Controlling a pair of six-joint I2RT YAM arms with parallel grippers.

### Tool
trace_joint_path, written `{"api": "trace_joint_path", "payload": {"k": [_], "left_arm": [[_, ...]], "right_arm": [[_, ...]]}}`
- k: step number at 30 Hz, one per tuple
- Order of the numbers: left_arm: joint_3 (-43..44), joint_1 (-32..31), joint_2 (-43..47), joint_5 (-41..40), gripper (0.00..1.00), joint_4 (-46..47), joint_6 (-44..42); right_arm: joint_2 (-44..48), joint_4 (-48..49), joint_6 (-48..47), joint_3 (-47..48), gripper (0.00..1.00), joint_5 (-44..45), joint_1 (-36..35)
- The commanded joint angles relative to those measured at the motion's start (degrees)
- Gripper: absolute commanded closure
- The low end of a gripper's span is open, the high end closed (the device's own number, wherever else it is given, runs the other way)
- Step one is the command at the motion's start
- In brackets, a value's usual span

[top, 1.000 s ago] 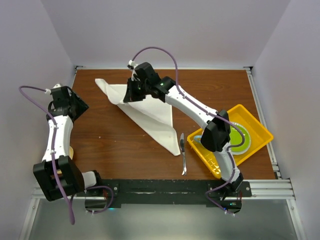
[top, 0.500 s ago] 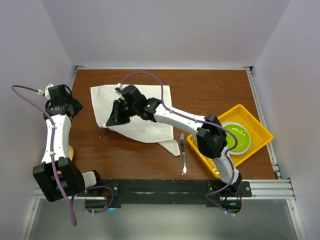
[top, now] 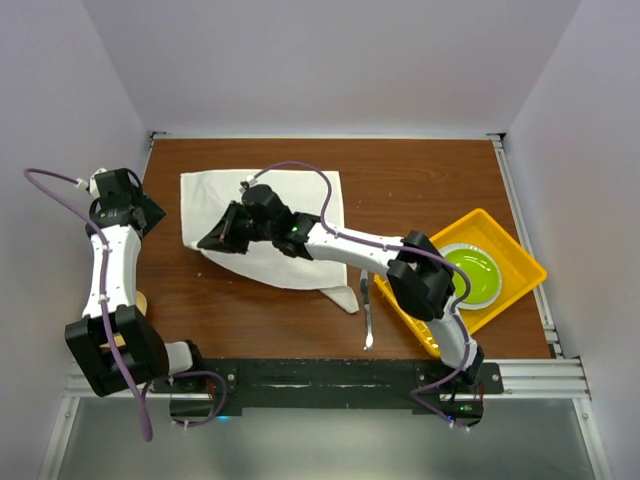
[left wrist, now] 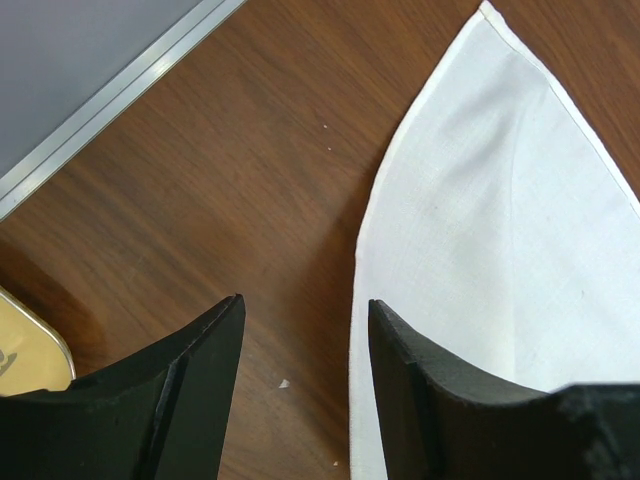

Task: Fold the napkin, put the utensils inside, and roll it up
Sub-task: Fold the napkin

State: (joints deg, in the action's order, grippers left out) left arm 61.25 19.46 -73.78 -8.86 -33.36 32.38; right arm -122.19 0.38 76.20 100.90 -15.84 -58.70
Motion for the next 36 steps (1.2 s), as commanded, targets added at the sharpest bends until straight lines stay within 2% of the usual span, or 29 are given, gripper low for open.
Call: {"api": "trace_joint_path", "payload": {"k": [1,8,13,19,24,27,32,36], "left_arm": [[2.55,0.84,-0.4,1.3,0.42,2.87,-1.88],[2.73,1.89,-0.14,1.92,0.42,2.87,-2.67],[2.47,2.07,0.21,2.62,0.41,3.04,-3.02],[1.15,2.07,0.48,5.51,0.4,3.83,-3.38],[-0.7,2.07,0.74,8.86,0.4,4.97,-3.38],[-1.75,2.07,0.83,13.24,0.39,6.29,-3.38],[-4.74,1.98,0.65,20.27,0.38,10.86,-3.81],[-6.76,2.07,0.48,25.37,0.37,13.15,-3.91]], "right_arm": [[3.63,7.96,8.86,-1.31,1.0,5.11,-2.21],[2.57,12.97,17.74,-5.1,1.0,8.1,-4.23],[1.43,14.3,18.11,-5.71,1.0,7.58,-4.67],[2.48,10.88,8.46,-5.71,1.0,3.89,-1.6],[4.86,7.61,0.45,-7.81,1.0,0.11,4.02],[4.86,7.1,-4.64,-8.01,1.0,-2.88,8.06],[4.95,0.15,-17.57,-7.39,1.0,-3.15,15.0],[1.44,-3.36,-24.41,-4.24,1.0,-5.25,20.46]]}}
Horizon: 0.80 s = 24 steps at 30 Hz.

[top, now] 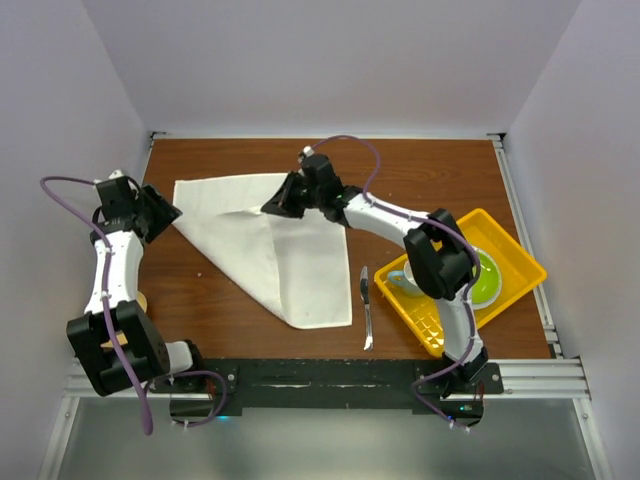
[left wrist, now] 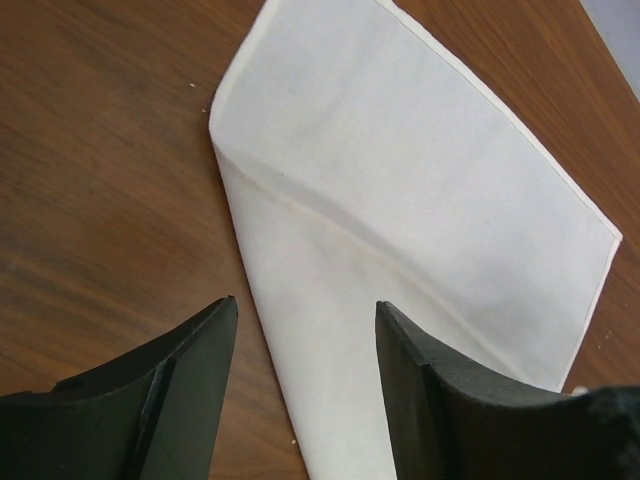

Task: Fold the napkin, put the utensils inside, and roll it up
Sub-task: Fold the napkin

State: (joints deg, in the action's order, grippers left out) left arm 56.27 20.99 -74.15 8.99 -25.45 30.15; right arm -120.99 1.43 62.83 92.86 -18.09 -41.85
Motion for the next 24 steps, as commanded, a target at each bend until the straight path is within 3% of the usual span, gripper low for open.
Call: {"api": "trace_joint_path", "payload": {"k": [1,12,24], "left_arm": [[-2.04,0.45,0.76,8.05,0.37,5.76,-1.24],[-2.04,-0.25,-0.03,9.82,0.37,6.64,-0.01],[-3.19,-3.24,-3.28,8.32,0.37,8.66,1.49]], "right_arm": [[-0.29,-4.68,-11.93,4.43,1.0,-3.53,5.53],[-8.56,-7.59,-17.65,15.5,1.0,-3.98,14.42],[-10.23,-3.28,-16.86,13.67,1.0,-3.44,21.54]]}}
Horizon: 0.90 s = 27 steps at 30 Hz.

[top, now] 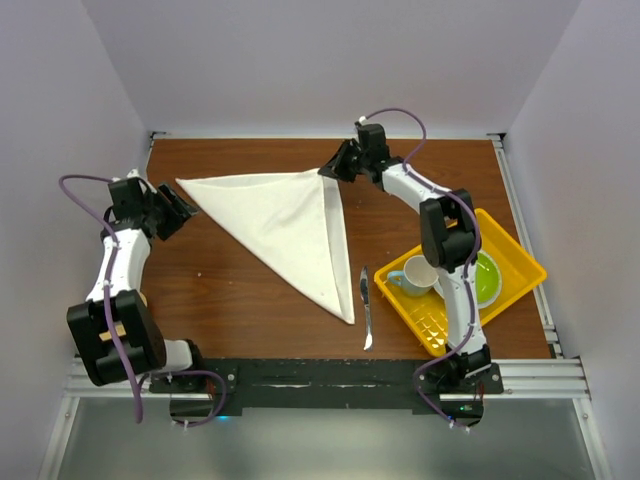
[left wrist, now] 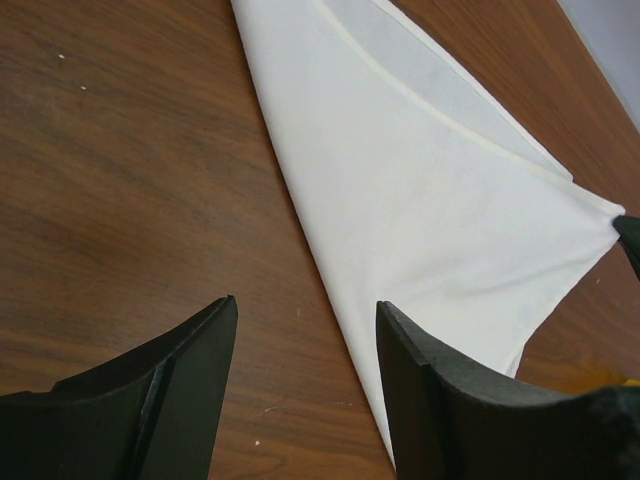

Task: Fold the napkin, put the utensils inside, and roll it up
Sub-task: Fold the napkin

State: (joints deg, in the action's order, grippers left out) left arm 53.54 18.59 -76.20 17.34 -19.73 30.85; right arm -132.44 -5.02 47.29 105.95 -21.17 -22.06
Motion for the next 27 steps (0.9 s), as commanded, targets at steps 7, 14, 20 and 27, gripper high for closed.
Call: {"api": "trace_joint_path", "payload": {"k": [7,14,20,27], "left_arm": [[-0.01,-1.45,-2.28,-0.73,0.37,3.12,0.79],[0.43,-1.54,-2.9,-0.82,0.37,3.11,0.79],[0.78,-1.54,-3.25,-0.82,0.37,3.2,1.05],[0.43,-1.8,-3.07,-1.0,0.37,3.2,0.97]], "right_arm": [[-0.88,3.7,-1.58,2.15,1.0,-1.15,4.48],[-4.84,3.26,-2.02,6.28,1.0,-3.0,5.36],[-7.74,2.91,-2.2,9.18,1.0,-3.97,5.54],[-9.76,2.73,-2.2,10.85,1.0,-4.06,5.63]]}}
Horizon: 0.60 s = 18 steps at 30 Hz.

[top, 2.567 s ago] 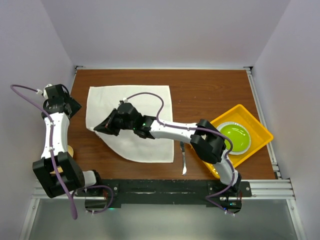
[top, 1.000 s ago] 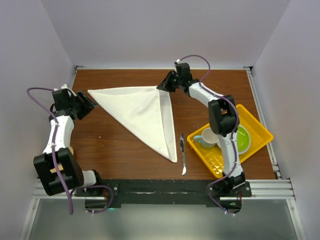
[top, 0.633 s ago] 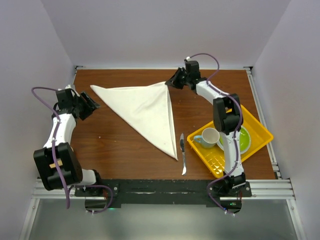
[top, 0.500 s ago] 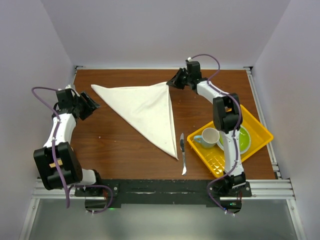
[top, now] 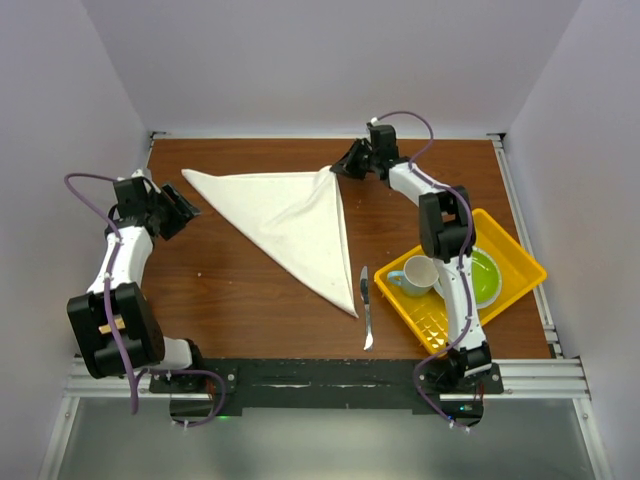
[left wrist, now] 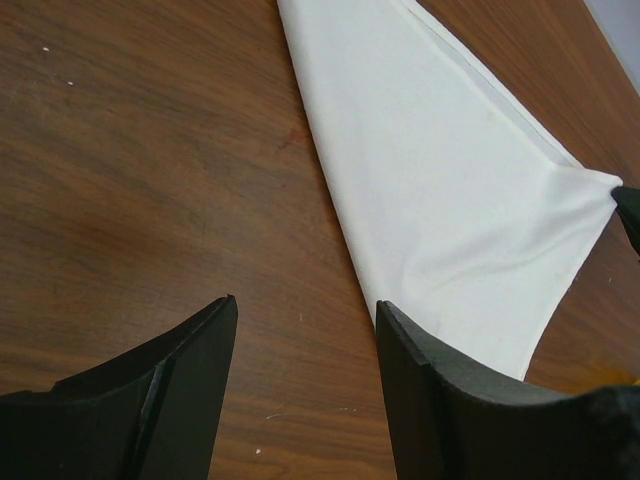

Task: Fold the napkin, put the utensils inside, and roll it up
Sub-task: Fold the napkin

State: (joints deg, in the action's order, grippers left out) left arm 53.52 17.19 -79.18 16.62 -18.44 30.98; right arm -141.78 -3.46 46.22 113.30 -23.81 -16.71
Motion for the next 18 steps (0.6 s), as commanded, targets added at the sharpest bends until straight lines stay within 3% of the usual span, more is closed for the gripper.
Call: {"api": "trace_joint_path", "payload": {"k": [1,12,18], "left_arm": [[0.54,-0.32,0.07,-0.27,0.37,1.83,0.75],[0.27,-0.32,0.08,-0.19,0.37,2.17,0.57],[-0.08,-0.32,-0.71,-0.01,0.37,3.31,0.92]], "right_arm": [[-0.69,0.48,-1.3,4.12,1.0,-1.59,0.19],[-1.85,1.0,-1.13,6.68,1.0,-1.85,0.63],[2.02,11.61,2.55,0.63,1.0,-8.61,0.1]]}}
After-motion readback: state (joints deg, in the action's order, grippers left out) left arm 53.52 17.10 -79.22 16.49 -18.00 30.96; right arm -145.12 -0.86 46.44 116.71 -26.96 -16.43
